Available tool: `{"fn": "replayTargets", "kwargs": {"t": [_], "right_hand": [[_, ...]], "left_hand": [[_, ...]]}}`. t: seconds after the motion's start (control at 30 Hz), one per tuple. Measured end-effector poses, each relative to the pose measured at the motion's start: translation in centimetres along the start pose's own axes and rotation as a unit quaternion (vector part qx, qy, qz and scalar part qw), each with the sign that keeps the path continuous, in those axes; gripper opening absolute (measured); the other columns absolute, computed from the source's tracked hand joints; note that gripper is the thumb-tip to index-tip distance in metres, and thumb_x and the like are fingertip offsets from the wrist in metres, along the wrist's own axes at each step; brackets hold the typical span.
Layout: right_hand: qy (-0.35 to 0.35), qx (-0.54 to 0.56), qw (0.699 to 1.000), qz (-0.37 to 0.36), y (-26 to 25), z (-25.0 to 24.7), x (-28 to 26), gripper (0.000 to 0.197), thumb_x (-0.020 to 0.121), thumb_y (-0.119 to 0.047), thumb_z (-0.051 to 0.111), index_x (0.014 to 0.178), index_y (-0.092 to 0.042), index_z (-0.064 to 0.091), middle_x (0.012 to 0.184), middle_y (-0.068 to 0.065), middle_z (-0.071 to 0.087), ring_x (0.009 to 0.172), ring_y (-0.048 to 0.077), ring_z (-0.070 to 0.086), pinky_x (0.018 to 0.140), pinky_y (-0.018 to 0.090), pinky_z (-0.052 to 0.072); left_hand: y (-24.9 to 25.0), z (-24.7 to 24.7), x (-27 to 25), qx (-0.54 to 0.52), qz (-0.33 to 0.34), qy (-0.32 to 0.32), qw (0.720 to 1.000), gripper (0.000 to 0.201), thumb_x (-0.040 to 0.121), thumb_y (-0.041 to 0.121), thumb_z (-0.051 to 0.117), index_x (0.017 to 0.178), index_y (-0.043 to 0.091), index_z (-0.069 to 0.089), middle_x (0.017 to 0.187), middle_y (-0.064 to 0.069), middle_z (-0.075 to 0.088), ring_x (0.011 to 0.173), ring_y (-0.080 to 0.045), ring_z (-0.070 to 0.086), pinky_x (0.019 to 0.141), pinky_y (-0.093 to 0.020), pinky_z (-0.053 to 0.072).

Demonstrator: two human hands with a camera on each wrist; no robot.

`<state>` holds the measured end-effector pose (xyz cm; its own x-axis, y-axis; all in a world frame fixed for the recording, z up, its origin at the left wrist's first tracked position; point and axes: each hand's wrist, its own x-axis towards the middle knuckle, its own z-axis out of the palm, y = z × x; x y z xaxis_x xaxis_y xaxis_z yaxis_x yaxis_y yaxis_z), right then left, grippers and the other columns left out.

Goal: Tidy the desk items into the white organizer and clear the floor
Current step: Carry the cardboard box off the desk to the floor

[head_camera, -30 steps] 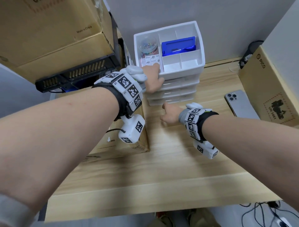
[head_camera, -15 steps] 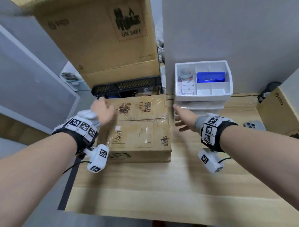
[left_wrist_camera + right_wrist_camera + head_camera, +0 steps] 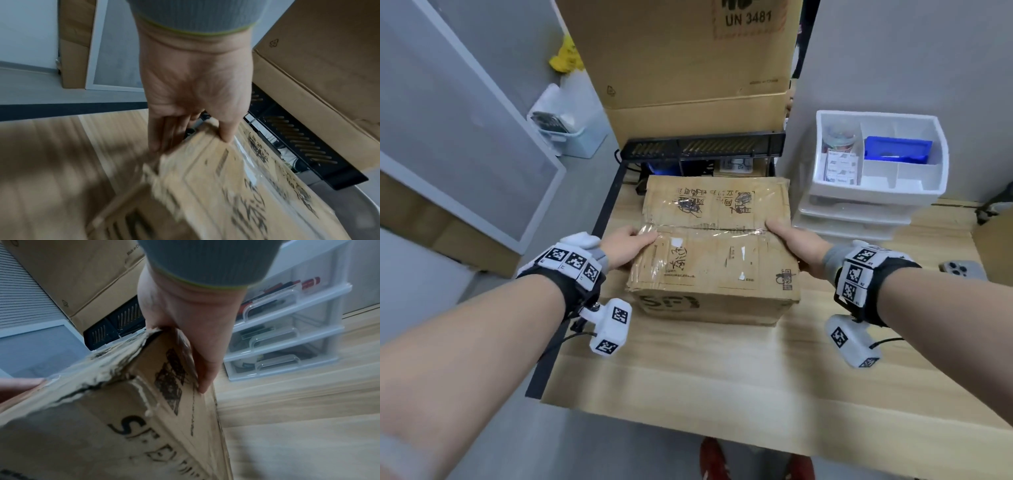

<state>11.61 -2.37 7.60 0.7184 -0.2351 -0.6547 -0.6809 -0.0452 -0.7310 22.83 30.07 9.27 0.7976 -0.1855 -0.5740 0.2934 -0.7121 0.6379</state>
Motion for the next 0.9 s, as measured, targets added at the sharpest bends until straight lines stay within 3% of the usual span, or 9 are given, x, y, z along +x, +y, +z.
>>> {"fn": "replayTargets", "kwargs": {"t": [0.07, 0.17, 0.23, 0.3, 0.43, 0.6, 0.73, 0.83, 0.9], "right_hand": [[-0.008, -0.01, 1.0, 0.003, 0.1, 0.3, -0.3, 0.062, 0.081, -0.067, 0.062, 0.119, -0.018, 0.062, 0.106, 0.008, 0.075, 0.097, 0.027, 0.073, 0.091, 0.049, 0.057], [-0.047, -0.017, 0.999, 0.008, 1.0, 1.0, -1.2, 0.057, 0.082, -0.066, 0.064, 0.116, -0.02, 0.06, 0.106, 0.008, 0.076, 0.1, 0.027, 0.072, 0.095, 0.049, 0.055], [-0.078, -0.018, 0.997, 0.013, 2.0, 1.6, -1.7, 0.067, 0.077, -0.069, 0.067, 0.121, -0.019, 0.06, 0.108, 0.007, 0.076, 0.101, 0.027, 0.073, 0.096, 0.049, 0.055], [-0.092, -0.022, 0.996, 0.006, 2.6, 2.4, -2.1, 0.072, 0.076, -0.069, 0.066, 0.124, -0.017, 0.061, 0.108, 0.007, 0.076, 0.1, 0.027, 0.073, 0.096, 0.05, 0.055], [-0.064, -0.037, 0.997, -0.012, 2.2, 3.0, -2.7, 0.065, 0.085, -0.066, 0.06, 0.125, -0.016, 0.06, 0.105, 0.006, 0.076, 0.095, 0.026, 0.074, 0.093, 0.049, 0.056], [-0.067, -0.04, 0.997, 0.004, 1.4, 3.0, -2.9, 0.04, 0.088, -0.058, 0.061, 0.108, -0.023, 0.057, 0.109, 0.008, 0.072, 0.101, 0.028, 0.071, 0.096, 0.049, 0.054], [-0.051, -0.008, 0.998, 0.018, 0.9, 3.3, -2.4, 0.063, 0.075, -0.057, 0.077, 0.119, -0.02, 0.052, 0.107, 0.01, 0.074, 0.095, 0.029, 0.073, 0.089, 0.051, 0.058], [-0.08, -0.01, 0.996, 0.032, 0.9, 3.3, -1.6, 0.094, 0.055, -0.061, 0.088, 0.131, -0.018, 0.051, 0.11, 0.011, 0.075, 0.095, 0.03, 0.074, 0.087, 0.053, 0.058], [-0.092, -0.017, 0.995, 0.029, 0.9, 3.4, -1.4, 0.094, 0.056, -0.06, 0.088, 0.132, -0.018, 0.054, 0.109, 0.01, 0.075, 0.096, 0.03, 0.074, 0.088, 0.052, 0.058]], "left_hand": [[-0.4, -0.8, -1.1, -0.023, -0.03, -0.064, 0.997, 0.052, 0.089, 0.052, 0.063, 0.124, 0.013, 0.058, 0.112, -0.016, 0.072, 0.101, -0.03, 0.07, 0.094, -0.054, 0.055], [-1.3, -1.8, -3.7, -0.031, -0.079, -0.175, 0.981, 0.044, 0.099, 0.04, 0.057, 0.129, 0.009, 0.057, 0.117, -0.018, 0.069, 0.101, -0.03, 0.068, 0.096, -0.054, 0.053], [-2.6, -2.3, -5.3, -0.04, -0.12, -0.25, 0.96, 0.044, 0.099, 0.038, 0.055, 0.132, 0.01, 0.057, 0.121, -0.017, 0.069, 0.108, -0.035, 0.069, 0.1, -0.056, 0.05], [-4.2, -2.6, -6.3, -0.053, -0.142, -0.281, 0.948, 0.045, 0.098, 0.041, 0.055, 0.133, 0.014, 0.056, 0.126, -0.017, 0.067, 0.112, -0.038, 0.067, 0.104, -0.058, 0.046], [-5.0, -1.1, -6.3, -0.098, -0.132, -0.224, 0.961, 0.044, 0.099, 0.044, 0.051, 0.125, 0.01, 0.061, 0.122, -0.014, 0.068, 0.109, -0.029, 0.066, 0.105, -0.055, 0.046], [-4.9, 1.3, -5.3, -0.119, -0.106, -0.152, 0.975, 0.064, 0.082, 0.065, 0.067, 0.124, 0.016, 0.067, 0.11, -0.007, 0.076, 0.106, -0.023, 0.071, 0.099, -0.04, 0.053], [-5.8, 1.7, -4.6, -0.152, -0.088, -0.146, 0.974, 0.076, 0.066, 0.072, 0.076, 0.123, 0.022, 0.069, 0.112, -0.004, 0.075, 0.11, -0.024, 0.07, 0.106, -0.045, 0.047], [-6.6, 1.7, -3.9, -0.144, -0.089, -0.132, 0.977, 0.088, 0.053, 0.084, 0.075, 0.124, 0.032, 0.069, 0.127, 0.002, 0.069, 0.123, -0.023, 0.061, 0.113, -0.05, 0.037], [-7.5, 1.5, -3.3, -0.141, -0.097, -0.125, 0.977, 0.093, 0.049, 0.086, 0.075, 0.125, 0.033, 0.067, 0.13, 0.003, 0.067, 0.125, -0.023, 0.059, 0.113, -0.051, 0.036]]}}
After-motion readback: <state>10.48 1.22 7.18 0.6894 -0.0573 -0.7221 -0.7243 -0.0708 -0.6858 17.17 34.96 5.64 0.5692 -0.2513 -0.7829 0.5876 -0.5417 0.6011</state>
